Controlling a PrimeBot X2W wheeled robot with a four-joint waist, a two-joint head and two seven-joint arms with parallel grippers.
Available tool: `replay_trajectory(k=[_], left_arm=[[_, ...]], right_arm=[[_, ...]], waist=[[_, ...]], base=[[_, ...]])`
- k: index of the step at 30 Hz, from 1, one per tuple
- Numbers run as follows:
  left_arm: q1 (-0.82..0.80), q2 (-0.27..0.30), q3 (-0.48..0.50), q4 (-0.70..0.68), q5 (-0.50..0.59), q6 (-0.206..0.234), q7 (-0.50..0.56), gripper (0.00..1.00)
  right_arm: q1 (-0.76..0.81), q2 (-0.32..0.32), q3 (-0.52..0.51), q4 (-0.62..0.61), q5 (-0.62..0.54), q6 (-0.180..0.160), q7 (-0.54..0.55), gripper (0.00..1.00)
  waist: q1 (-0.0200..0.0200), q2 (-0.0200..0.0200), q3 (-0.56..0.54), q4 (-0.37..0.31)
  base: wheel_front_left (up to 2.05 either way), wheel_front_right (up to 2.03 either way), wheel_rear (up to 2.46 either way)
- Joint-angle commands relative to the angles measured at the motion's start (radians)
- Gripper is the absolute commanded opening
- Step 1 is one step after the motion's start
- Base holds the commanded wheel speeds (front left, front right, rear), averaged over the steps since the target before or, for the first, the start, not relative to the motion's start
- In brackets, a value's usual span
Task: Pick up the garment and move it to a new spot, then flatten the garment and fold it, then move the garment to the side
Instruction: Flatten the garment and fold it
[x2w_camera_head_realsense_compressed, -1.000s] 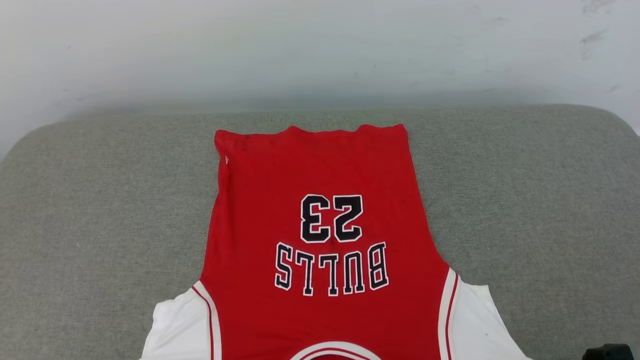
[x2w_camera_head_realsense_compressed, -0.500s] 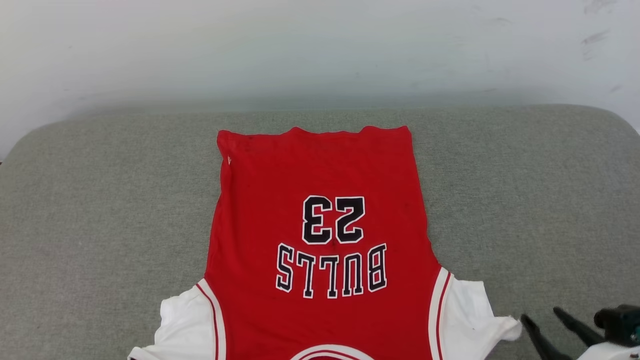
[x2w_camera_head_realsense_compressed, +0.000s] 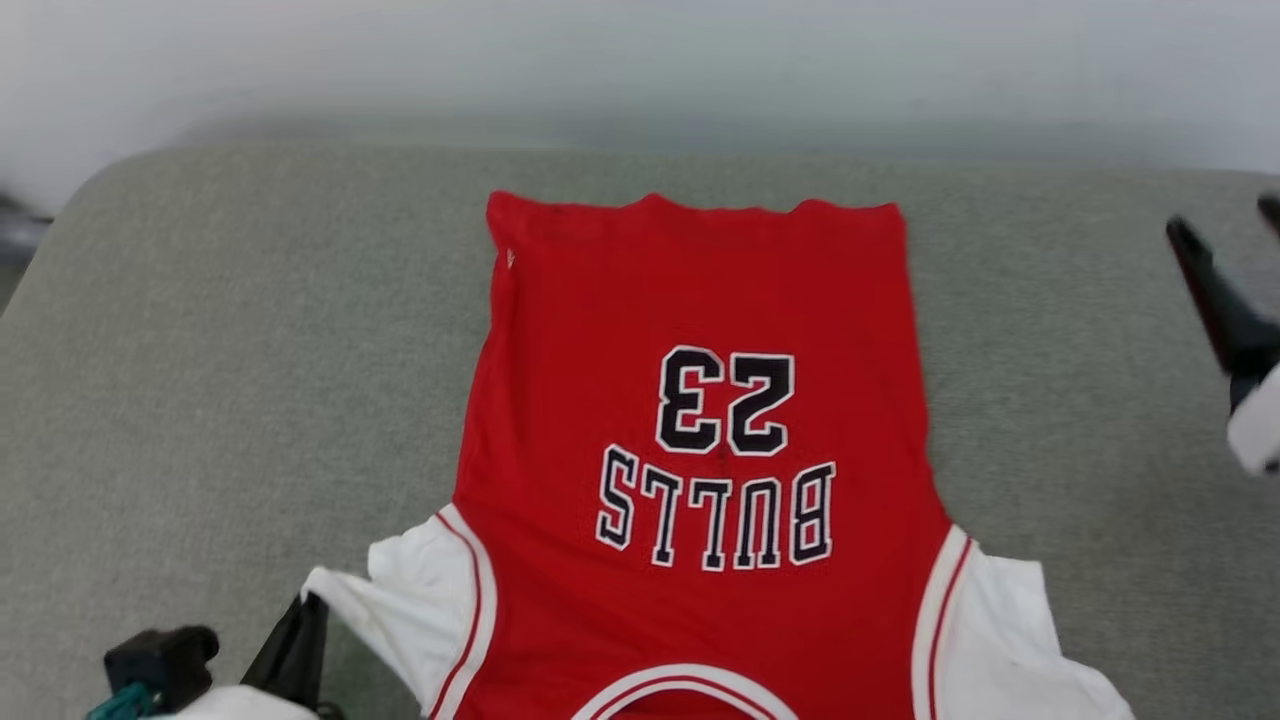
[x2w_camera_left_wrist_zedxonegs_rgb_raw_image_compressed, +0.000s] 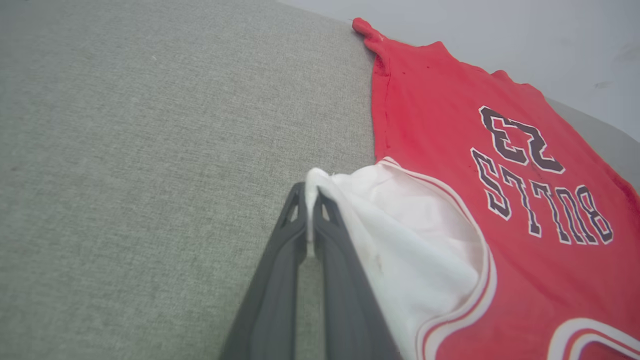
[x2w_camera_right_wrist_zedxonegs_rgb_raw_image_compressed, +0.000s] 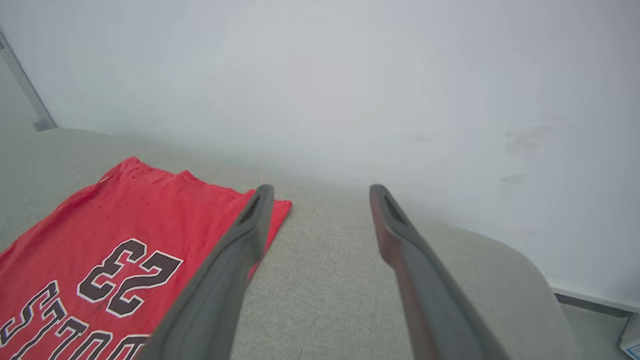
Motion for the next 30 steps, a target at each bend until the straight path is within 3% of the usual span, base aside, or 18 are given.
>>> replay_trajectory(k=[1,9,18,22,30], left_arm=[[-0.038,-0.010,-0.009,-0.007,0.013,-0.009,-0.004,0.00],[-0.155,-0.070,-0.041,0.002,0.057,-0.047,-0.005,0.00],[-0.264,-0.169,-0.054,0.040,0.124,-0.116,-0.005,0.00],[-0.295,-0.209,-0.045,0.051,0.150,-0.148,-0.005,0.00],[-0.319,-0.270,-0.015,0.062,0.197,-0.189,-0.005,0.00]], right_arm=[[-0.077,-0.012,0.013,-0.001,0.006,-0.001,0.040,1.00],[-0.400,-0.054,0.149,0.105,-0.020,-0.001,0.346,1.00],[-0.668,-0.080,0.233,0.346,-0.038,-0.001,0.764,1.00],[-0.709,-0.081,0.243,0.399,-0.073,-0.001,0.859,1.00],[-0.711,-0.089,0.230,0.463,-0.137,-0.001,0.916,1.00]], waist=[[-0.0001,0.0000,0.057,0.054],[-0.0001,0.0000,0.174,0.155],[-0.0001,0.0000,0.309,0.274],[-0.0001,0.0000,0.354,0.308],[-0.0001,0.0000,0.429,0.353]], base=[[0.00,0.00,0.00],[0.00,0.00,0.00],[0.00,0.00,0.00],[0.00,0.00,0.00],[0.00,0.00,0.00]])
